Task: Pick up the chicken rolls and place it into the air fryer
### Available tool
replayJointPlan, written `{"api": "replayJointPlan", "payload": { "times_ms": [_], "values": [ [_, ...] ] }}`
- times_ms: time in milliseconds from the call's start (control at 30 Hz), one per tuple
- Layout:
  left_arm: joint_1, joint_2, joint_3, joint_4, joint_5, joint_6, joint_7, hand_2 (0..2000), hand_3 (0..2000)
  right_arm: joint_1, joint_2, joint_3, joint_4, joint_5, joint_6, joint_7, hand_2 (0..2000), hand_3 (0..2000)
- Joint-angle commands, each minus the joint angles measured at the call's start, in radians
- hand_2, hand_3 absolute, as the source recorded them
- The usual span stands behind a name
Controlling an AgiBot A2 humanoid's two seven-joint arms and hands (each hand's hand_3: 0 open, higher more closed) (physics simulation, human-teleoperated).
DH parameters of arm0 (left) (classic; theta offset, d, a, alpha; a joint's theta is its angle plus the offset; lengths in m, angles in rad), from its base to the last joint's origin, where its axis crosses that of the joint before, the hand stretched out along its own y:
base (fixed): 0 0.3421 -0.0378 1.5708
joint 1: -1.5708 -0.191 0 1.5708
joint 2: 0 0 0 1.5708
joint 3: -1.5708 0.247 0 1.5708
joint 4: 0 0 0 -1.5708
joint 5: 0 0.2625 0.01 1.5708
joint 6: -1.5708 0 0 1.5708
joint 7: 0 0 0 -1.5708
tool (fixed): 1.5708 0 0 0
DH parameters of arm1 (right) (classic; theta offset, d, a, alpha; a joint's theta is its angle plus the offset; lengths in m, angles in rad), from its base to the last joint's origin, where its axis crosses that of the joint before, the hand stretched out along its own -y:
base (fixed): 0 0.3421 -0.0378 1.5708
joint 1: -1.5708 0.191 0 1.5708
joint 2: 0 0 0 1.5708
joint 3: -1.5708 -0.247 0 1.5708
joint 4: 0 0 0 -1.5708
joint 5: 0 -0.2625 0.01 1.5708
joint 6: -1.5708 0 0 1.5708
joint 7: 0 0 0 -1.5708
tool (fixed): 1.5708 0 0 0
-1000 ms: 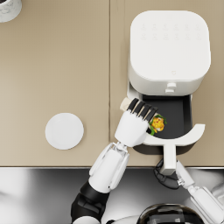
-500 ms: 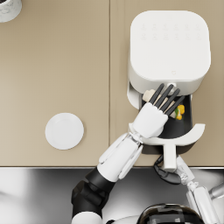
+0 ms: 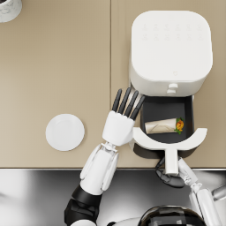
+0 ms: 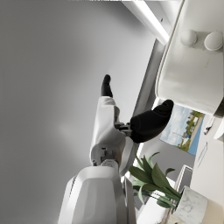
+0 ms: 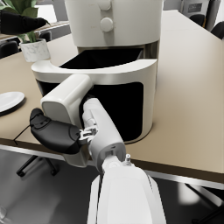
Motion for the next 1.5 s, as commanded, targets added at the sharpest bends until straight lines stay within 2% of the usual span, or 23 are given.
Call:
{"api": "replayJointPlan", "payload": {
  "times_ms": [33,133,167,267,333,367,400,467,667,867,900,933,967,1000,1067,1100,1133,1200,1300,1433,1500],
  "values": [
    [-0.072,-0.043,-0.117,-0.113,0.000,0.000,0.000,0,0,0.001,0.000,0.000,0.001,-0.001,0.006,-0.001,2000,2000],
    [-0.130,-0.061,-0.192,-0.144,0.000,0.000,0.000,0,0,0.002,0.000,0.001,0.004,-0.001,0.018,-0.007,2000,2000],
    [-0.144,-0.064,-0.210,-0.143,0.000,0.000,0.000,0,0,0.054,-0.122,0.513,0.076,-0.002,0.024,-0.001,2000,2000],
    [-0.178,-0.072,-0.250,-0.141,0.000,0.000,0.000,0,0,0.076,-0.160,0.423,0.080,0.001,0.121,-0.005,2000,2000],
    [-0.199,-0.077,-0.265,-0.152,0.000,0.000,0.000,0,0,0.097,-0.191,0.359,0.058,0.004,0.161,-0.005,2000,2000],
    [-0.208,-0.078,-0.265,-0.155,0.000,0.000,0.000,0,0,0.036,-0.092,-0.078,-0.071,0.005,0.188,-0.006,2000,2000],
    [-0.221,-0.082,-0.268,-0.163,0.000,0.000,0.000,0,0,0.042,-0.101,-0.088,-0.081,0.007,0.216,0.000,2000,2000],
    [-0.241,-0.086,-0.266,-0.167,0.000,0.001,0.000,0,0,0.048,-0.111,-0.096,-0.091,0.006,0.226,-0.007,2000,2000],
    [-0.270,-0.090,-0.272,-0.168,0.000,0.001,0.000,0,0,0.053,-0.088,-0.072,-0.083,0.006,0.171,-0.002,2000,2000],
    [-0.287,-0.089,-0.278,-0.154,0.000,0.001,0.000,0,0,0.054,-0.081,-0.066,-0.083,0.006,0.166,0.000,2000,2000],
    [-0.287,-0.088,-0.279,-0.154,0.000,0.001,0.000,0,0,0.534,-0.081,0.456,-0.192,0.005,0.169,0.000,2000,2000],
    [-0.290,-0.088,-0.282,-0.153,0.000,0.001,0.000,0,0,0.545,-0.094,0.443,-0.219,0.002,0.201,0.007,2000,2000],
    [-0.290,-0.087,-0.283,-0.153,0.000,0.001,0.000,0,0,0.551,-0.112,0.419,-0.236,0.002,0.190,0.007,2000,2000],
    [-0.289,-0.086,-0.282,-0.147,0.000,0.001,0.000,0,0,0.561,-0.122,0.409,-0.261,-0.002,0.141,0.011,2000,2000],
    [-0.301,-0.088,-0.280,-0.147,0.000,0.001,0.000,0,0,0.576,-0.139,0.385,-0.286,-0.006,0.088,0.003,2000,2000],
    [-0.301,-0.088,-0.281,-0.146,0.000,0.001,0.000,0,0,0.561,-0.188,0.324,-0.299,-0.006,0.075,0.002,2000,2000],
    [-0.280,-0.081,-0.284,-0.139,0.000,0.001,0.000,0,0,0.595,-0.154,0.365,-0.312,-0.007,0.051,-0.007,2000,2000],
    [-0.297,-0.085,-0.282,-0.139,0.000,0.001,0.000,0,0,0.663,-0.095,0.450,-0.344,-0.008,0.016,-0.001,2000,2000],
    [-0.275,-0.076,-0.284,-0.122,0.000,0.001,0.000,0,0,0.768,-0.044,0.533,-0.405,-0.009,-0.046,0.014,2000,2000],
    [-0.279,-0.075,-0.287,-0.113,0.000,0.001,0.000,0,0,0.882,0.004,0.640,-0.472,-0.012,-0.052,0.033,2000,2000],
    [-0.278,-0.073,-0.287,-0.107,0.000,0.001,0.000,0,0,0.909,-0.007,0.648,-0.525,-0.013,-0.073,0.037,2000,2000]
  ]
}}
